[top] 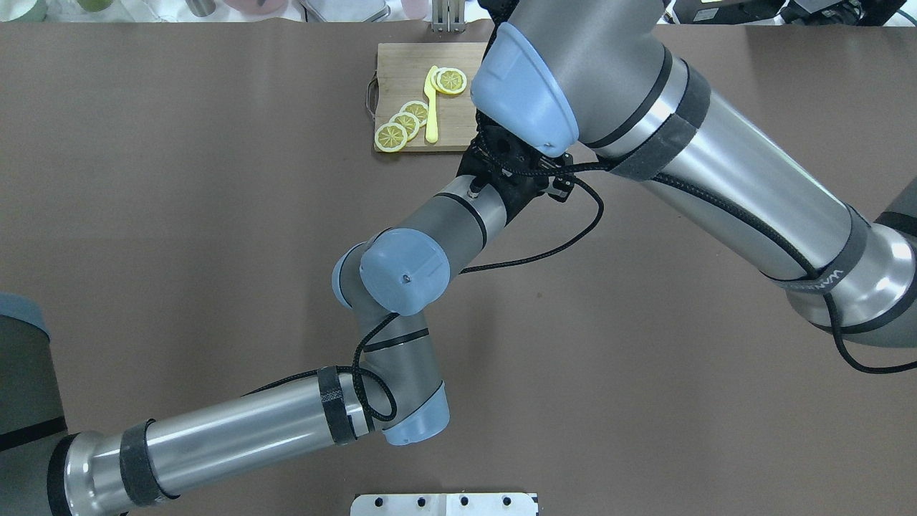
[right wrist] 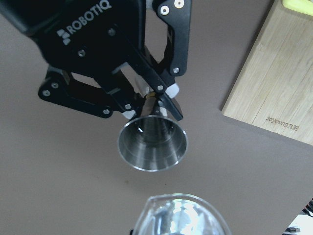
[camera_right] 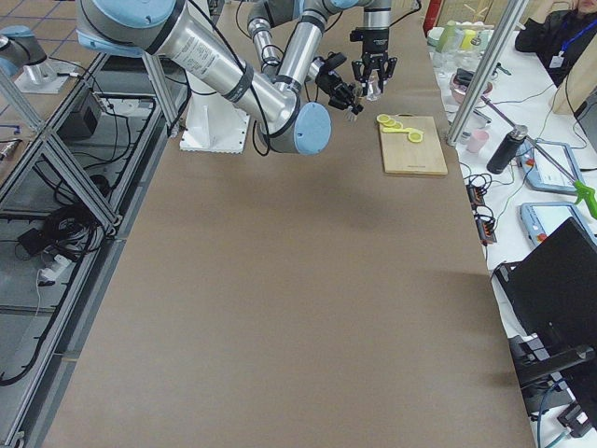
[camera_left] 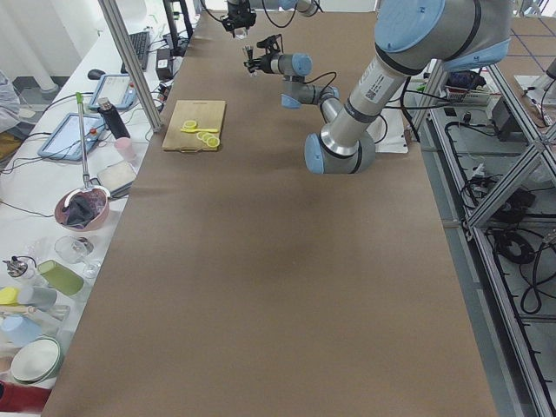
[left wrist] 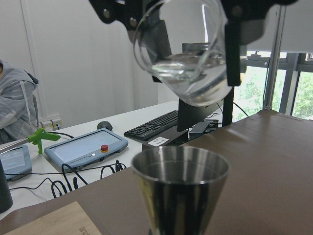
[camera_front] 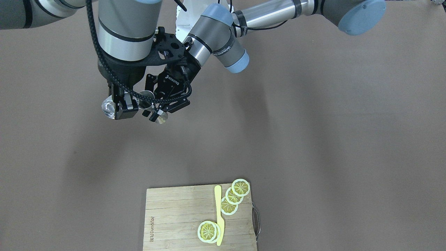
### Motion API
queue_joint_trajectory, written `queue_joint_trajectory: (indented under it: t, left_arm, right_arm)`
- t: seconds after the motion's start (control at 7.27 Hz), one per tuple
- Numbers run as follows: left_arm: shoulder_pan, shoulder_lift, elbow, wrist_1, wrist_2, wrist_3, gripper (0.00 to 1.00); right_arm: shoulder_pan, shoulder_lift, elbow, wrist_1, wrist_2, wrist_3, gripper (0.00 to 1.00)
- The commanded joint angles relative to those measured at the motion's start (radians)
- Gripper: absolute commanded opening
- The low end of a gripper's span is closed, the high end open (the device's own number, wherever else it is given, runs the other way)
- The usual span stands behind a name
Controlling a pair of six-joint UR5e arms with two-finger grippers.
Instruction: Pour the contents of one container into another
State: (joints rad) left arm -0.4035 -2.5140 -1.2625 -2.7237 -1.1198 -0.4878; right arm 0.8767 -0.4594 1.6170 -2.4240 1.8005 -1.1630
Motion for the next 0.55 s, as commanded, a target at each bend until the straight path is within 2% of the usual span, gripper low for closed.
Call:
queue_joint_trajectory:
  t: [0.0,0.41]
  left_arm:
    - [0.0,0.004,-0.003,0.001,0.0,-0.002,0.0]
    - [0.0,0.004,-0.003,-0.001,-0.001,-0.002,0.0]
  right_arm:
    - [-0.018,0.021,-0.022,-0.033,-0.038,0.0,0.0]
    - [-0.041,0.048,-0.048,-0.067,-0.067,-0.004,0.0]
